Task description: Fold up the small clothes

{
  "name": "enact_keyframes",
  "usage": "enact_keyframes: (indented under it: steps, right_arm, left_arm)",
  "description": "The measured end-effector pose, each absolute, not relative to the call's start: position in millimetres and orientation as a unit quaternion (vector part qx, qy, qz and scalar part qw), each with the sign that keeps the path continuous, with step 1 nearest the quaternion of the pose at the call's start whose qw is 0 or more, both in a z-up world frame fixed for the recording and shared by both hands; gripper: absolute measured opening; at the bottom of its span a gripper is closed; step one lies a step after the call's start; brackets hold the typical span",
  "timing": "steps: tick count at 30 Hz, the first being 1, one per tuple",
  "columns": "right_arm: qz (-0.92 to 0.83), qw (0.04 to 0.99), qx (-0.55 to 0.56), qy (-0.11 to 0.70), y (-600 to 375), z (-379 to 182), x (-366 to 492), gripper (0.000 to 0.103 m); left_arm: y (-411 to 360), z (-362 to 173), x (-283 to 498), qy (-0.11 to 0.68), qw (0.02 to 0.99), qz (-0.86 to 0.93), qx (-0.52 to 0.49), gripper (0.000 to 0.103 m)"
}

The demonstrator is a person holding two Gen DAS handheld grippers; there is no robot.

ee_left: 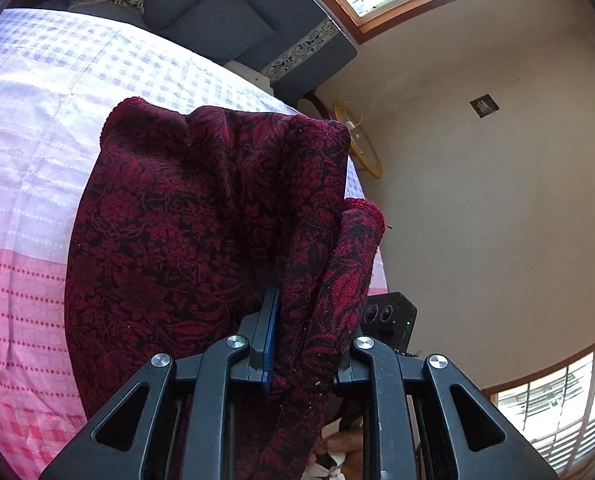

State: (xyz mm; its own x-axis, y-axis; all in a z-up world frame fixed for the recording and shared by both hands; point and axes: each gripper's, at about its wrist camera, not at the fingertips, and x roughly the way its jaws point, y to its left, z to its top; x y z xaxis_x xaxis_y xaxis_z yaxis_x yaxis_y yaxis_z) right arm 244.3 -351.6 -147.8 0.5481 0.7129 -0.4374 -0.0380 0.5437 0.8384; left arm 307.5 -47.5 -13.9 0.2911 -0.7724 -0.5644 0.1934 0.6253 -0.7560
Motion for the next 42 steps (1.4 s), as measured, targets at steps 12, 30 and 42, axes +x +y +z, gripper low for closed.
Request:
enact_keyframes:
  steps: [12, 30, 42]
  right_arm:
    - [0.244, 0.777, 0.415, 0.406, -399.0, -159.3, 216.2, 0.023]
    - [0.197, 0.795, 0.449, 0.358, -461.9, -147.6, 188.1, 0.039]
    - [0.245, 0.799, 0.330, 0.440, -386.9, -126.6, 240.4, 0.056]
  left_arm:
    - [-96.6, -78.7, 322.9, 0.507, 0.723, -0.337, -0.326, 0.034]
    - [-57.3, -74.2, 252.8, 0.438, 0.770, -0.400, -0.237, 0.072]
    - [-82.6, -110.2, 199.4, 0.402, 0.794, -0.428, -0.157, 0.072]
